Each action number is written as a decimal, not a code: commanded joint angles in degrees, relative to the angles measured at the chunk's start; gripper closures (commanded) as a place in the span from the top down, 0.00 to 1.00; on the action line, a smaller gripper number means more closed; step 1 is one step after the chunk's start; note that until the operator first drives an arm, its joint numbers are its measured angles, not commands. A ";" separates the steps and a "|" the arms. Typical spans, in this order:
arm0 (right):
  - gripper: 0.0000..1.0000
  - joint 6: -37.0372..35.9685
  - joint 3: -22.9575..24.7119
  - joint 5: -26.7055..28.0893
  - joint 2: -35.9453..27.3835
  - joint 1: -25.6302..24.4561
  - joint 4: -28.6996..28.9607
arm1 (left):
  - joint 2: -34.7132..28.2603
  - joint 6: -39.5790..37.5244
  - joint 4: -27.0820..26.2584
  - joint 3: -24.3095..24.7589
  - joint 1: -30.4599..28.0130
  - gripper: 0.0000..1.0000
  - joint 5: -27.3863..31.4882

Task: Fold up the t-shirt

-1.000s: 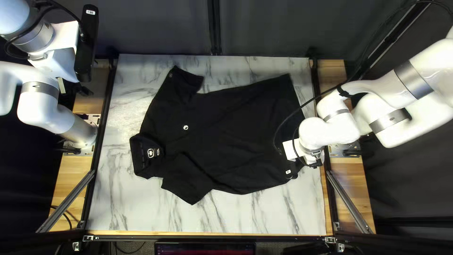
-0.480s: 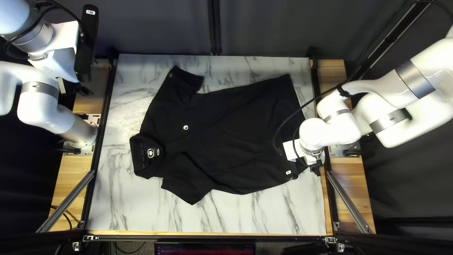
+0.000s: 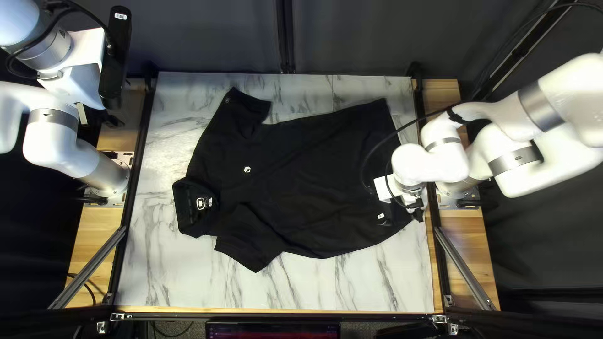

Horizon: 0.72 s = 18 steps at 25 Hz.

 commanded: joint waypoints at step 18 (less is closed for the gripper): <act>1.00 1.77 -0.60 1.47 -1.22 0.74 0.34 | 0.00 0.00 0.00 0.00 0.00 1.00 0.00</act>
